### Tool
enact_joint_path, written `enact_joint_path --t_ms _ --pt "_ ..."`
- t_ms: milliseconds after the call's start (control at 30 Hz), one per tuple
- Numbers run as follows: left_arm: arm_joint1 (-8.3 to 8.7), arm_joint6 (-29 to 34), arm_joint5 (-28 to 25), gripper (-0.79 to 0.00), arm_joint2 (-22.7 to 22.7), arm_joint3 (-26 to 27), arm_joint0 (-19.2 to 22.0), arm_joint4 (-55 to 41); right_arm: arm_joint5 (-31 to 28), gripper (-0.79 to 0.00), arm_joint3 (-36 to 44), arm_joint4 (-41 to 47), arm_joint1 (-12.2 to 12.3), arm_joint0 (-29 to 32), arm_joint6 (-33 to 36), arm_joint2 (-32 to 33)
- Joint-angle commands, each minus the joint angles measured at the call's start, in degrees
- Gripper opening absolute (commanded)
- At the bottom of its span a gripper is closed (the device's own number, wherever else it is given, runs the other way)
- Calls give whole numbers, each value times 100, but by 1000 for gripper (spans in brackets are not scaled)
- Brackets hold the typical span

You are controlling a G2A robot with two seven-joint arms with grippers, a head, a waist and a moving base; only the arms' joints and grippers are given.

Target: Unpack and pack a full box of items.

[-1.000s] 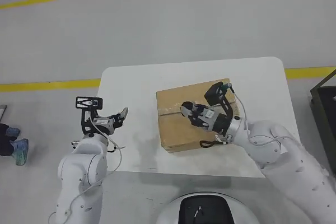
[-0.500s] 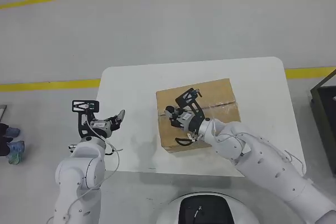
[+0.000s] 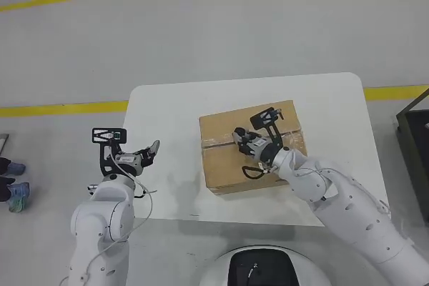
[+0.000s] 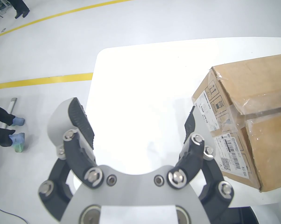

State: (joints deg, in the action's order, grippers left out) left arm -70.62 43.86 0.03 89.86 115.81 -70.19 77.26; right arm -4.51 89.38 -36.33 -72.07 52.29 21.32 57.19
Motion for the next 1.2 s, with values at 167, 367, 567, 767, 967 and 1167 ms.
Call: enact_joint_path --t_ms 167,367,567,767,967,1167 --pt "0 0 0 0 0 0 0 0 -67 -785 125 -114 84 246 166 421" --pt "0 0 0 0 0 0 0 0 -137 -785 203 -258 143 405 292 704" --pt "0 0 0 0 0 0 0 0 -312 -785 272 -343 206 550 383 1015" --pt "0 0 0 0 0 0 0 0 -413 -785 404 -254 266 676 536 1366" --pt "0 0 0 0 0 0 0 0 -534 -785 418 -350 327 831 596 1664" --pt "0 0 0 0 0 0 0 0 -638 -785 376 -337 394 1000 494 2089"
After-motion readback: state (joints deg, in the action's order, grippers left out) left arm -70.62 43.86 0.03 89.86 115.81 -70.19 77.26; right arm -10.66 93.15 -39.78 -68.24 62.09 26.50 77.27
